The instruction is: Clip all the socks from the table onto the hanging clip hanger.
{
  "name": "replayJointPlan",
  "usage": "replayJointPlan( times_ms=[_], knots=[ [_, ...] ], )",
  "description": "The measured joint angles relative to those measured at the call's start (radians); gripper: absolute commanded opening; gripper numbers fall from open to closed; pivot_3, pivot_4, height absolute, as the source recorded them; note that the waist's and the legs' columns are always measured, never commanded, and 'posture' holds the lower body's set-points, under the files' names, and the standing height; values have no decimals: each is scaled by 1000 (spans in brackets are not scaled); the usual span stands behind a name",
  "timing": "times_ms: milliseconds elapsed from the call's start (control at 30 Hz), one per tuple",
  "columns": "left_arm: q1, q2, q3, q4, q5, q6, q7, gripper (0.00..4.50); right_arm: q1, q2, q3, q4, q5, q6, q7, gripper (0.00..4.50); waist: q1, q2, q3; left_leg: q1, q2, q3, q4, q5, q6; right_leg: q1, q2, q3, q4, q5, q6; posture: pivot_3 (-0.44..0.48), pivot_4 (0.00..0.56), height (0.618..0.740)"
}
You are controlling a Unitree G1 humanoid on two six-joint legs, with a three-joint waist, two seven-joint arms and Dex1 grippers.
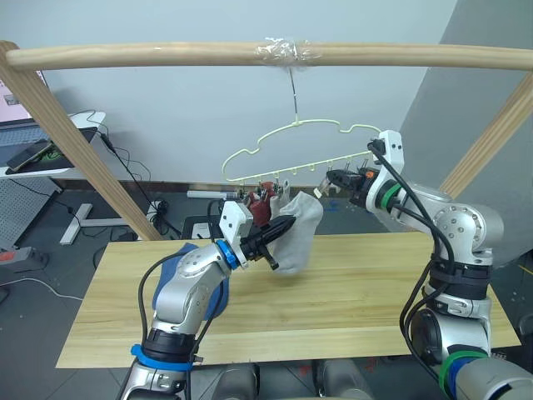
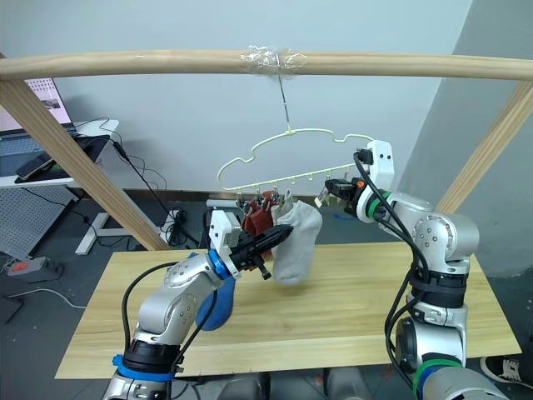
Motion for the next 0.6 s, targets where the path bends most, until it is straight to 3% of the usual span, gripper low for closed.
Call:
replayJointPlan(
  times_ms=[300,600],
  knots=[
    [-3,4,1,9,-21,34,-19,23,-19,6,-53,1,54,66,-22,0,-7,0,0,0,0,0,0,0,0,0,0,0,0,0,0,-53,127,740],
    [-4,-21,92,6,-252,265,-5,23,-76,15,-175,39,136,186,-38,0,-9,2,2,-1,0,0,0,0,0,-1,0,0,0,0,0,-59,129,740]
  ],
)
